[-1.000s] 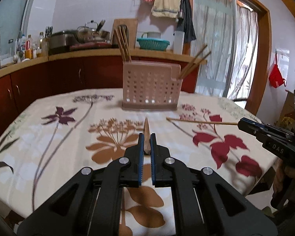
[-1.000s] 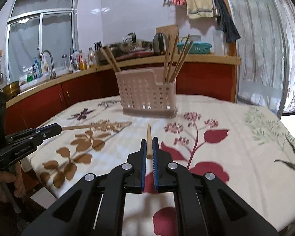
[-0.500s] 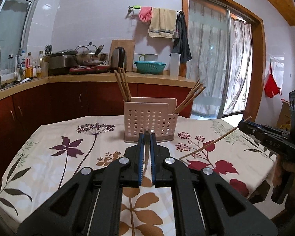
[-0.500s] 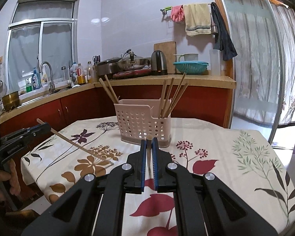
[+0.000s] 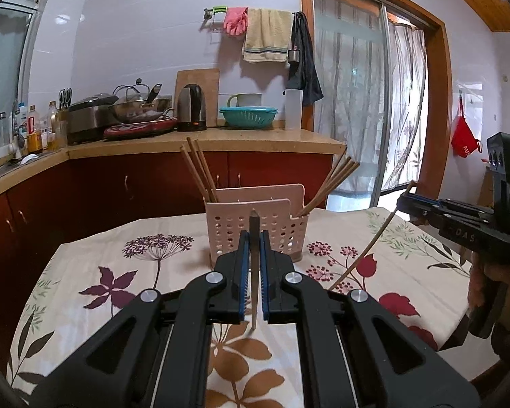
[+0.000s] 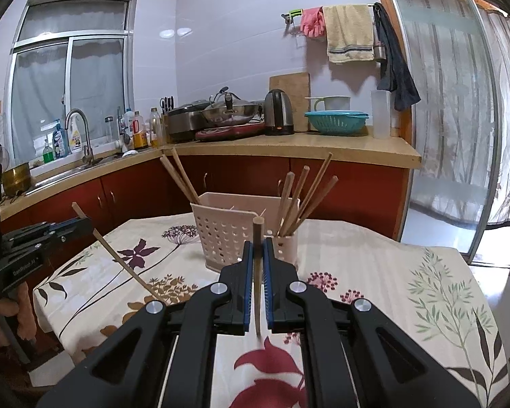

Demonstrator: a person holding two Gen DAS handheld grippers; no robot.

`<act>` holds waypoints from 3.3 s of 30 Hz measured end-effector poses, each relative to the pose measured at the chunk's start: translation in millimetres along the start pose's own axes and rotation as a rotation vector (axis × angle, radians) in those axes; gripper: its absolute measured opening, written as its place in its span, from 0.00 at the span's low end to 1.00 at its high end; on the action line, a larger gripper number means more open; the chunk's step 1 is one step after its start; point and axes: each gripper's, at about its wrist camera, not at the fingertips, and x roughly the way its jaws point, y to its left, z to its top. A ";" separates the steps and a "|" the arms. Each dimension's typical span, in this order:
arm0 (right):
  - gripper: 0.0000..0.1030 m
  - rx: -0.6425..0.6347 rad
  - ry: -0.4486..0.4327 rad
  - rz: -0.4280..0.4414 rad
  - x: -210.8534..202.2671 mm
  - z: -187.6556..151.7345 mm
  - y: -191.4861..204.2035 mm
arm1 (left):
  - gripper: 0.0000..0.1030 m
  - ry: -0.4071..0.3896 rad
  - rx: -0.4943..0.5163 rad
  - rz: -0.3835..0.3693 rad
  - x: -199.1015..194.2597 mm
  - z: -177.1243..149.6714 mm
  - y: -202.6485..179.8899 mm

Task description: Organize utensils

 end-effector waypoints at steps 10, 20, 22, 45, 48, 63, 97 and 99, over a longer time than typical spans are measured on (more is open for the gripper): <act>0.06 0.026 -0.007 0.014 12.4 13.6 -1.8 | 0.06 -0.004 -0.032 -0.047 15.0 20.6 9.1; 0.06 0.049 -0.112 0.086 2.1 65.0 -4.8 | 0.06 -0.112 -0.010 -0.115 6.2 85.0 7.1; 0.06 0.044 -0.153 0.093 0.1 79.1 -5.3 | 0.06 -0.142 0.010 -0.111 6.2 97.2 3.5; 0.06 0.001 -0.168 0.010 96.0 104.4 -26.5 | 0.06 -0.205 0.023 0.006 109.6 118.2 20.5; 0.06 -0.005 -0.131 0.007 111.8 94.3 -28.8 | 0.06 -0.166 0.020 0.010 126.7 107.0 25.8; 0.33 0.008 -0.112 -0.004 120.8 82.9 -28.2 | 0.39 -0.083 -0.001 0.018 140.7 90.1 26.2; 0.78 0.022 -0.078 -0.175 -7.5 13.2 28.4 | 0.89 -0.099 -0.033 0.227 -26.7 29.6 -22.2; 0.78 0.027 -0.084 -0.172 -15.6 11.8 29.9 | 0.90 -0.110 -0.037 0.225 -35.2 28.9 -24.6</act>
